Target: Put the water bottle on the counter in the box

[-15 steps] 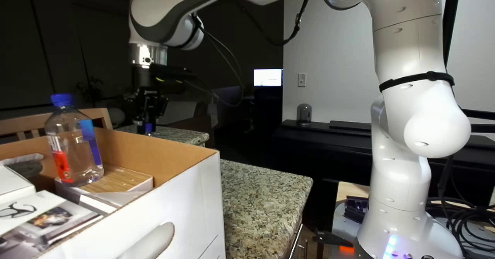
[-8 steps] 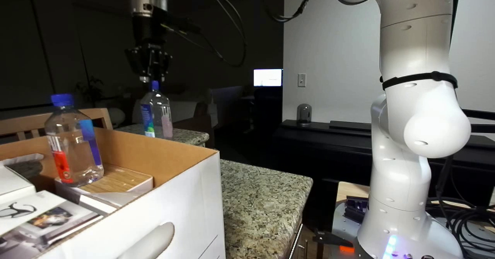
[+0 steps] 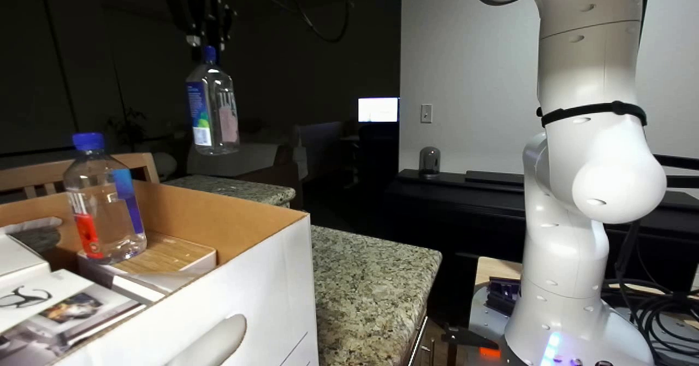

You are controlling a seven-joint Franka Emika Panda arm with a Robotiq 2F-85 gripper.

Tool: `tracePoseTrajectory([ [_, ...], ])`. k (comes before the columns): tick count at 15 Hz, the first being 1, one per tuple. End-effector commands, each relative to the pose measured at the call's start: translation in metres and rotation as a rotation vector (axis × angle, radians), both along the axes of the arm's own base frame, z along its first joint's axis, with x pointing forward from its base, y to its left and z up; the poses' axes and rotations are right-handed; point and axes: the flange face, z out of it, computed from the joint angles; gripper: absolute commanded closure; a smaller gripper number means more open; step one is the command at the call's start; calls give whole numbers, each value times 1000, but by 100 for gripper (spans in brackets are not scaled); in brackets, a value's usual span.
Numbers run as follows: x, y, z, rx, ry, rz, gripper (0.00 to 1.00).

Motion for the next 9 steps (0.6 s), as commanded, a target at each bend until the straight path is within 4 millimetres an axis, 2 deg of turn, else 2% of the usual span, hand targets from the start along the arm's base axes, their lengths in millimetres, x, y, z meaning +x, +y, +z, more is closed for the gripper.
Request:
tracePoseTrajectory([
  [1,-19,24,29,-14,-14,89,85],
  [5,-36,58,43,10,-25,195,85],
  [9,-48,90,40,38,-22,308,85],
])
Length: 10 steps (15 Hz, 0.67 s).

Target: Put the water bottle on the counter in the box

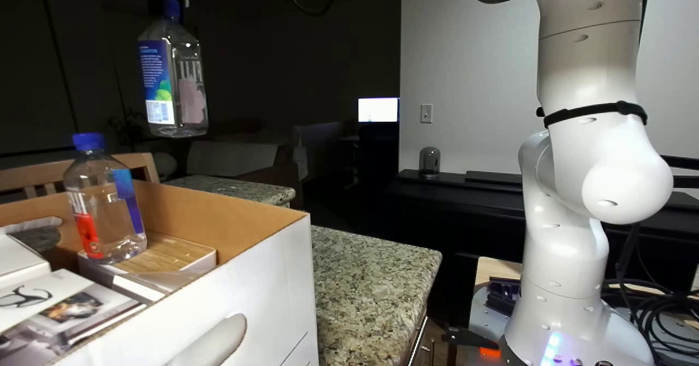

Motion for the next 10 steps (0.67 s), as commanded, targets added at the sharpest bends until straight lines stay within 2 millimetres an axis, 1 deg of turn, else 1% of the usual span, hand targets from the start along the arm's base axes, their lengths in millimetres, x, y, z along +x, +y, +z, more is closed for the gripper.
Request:
tracePoseTrajectory([
  [1,-10,23,-2,21,18,122,85],
  [6,-19,55,-18,58,65,258,85],
  [10,-21,73,-46,33,110,334,85],
])
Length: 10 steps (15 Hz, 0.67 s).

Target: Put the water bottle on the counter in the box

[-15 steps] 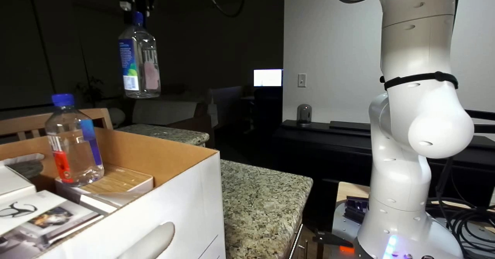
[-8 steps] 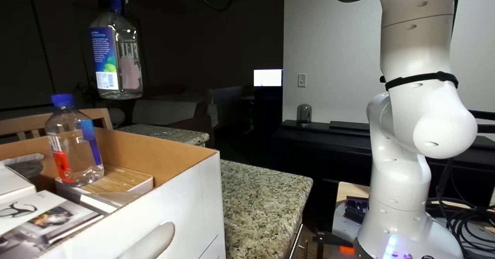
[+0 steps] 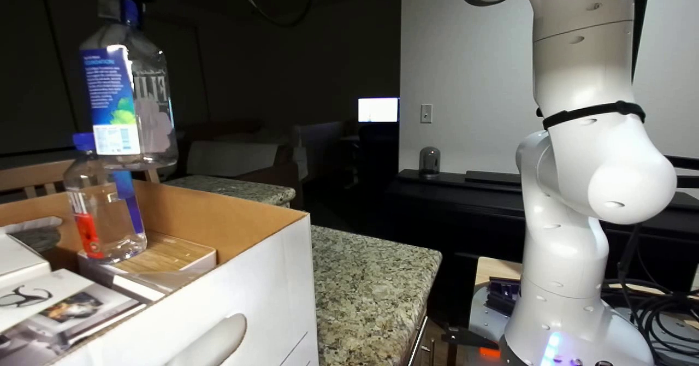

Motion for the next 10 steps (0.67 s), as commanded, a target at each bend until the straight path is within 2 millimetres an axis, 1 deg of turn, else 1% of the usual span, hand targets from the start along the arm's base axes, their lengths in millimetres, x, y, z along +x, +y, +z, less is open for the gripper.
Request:
tracePoseTrajectory([
  [1,-5,14,-28,-25,38,95,85],
  [7,-8,31,-86,-69,154,203,85],
  [10,-5,33,-111,-107,194,231,85],
])
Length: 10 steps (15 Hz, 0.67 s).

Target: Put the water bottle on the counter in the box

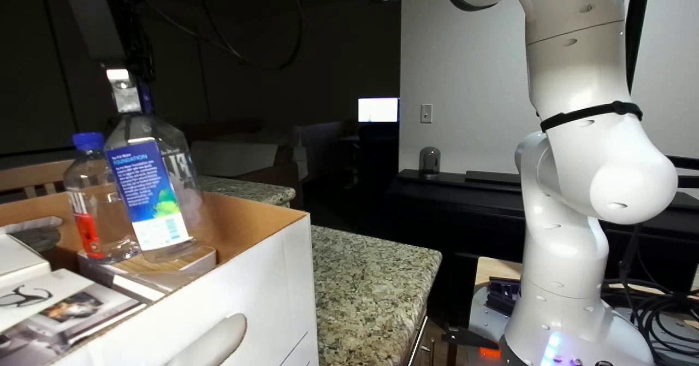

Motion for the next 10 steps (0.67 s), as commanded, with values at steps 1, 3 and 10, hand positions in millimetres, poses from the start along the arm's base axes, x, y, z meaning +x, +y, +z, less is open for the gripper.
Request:
tracePoseTrajectory([
  [1,-2,-1,-24,-36,35,56,85],
  [3,7,-5,-29,-32,41,64,85],
  [10,32,-19,-34,-6,-3,61,85],
])
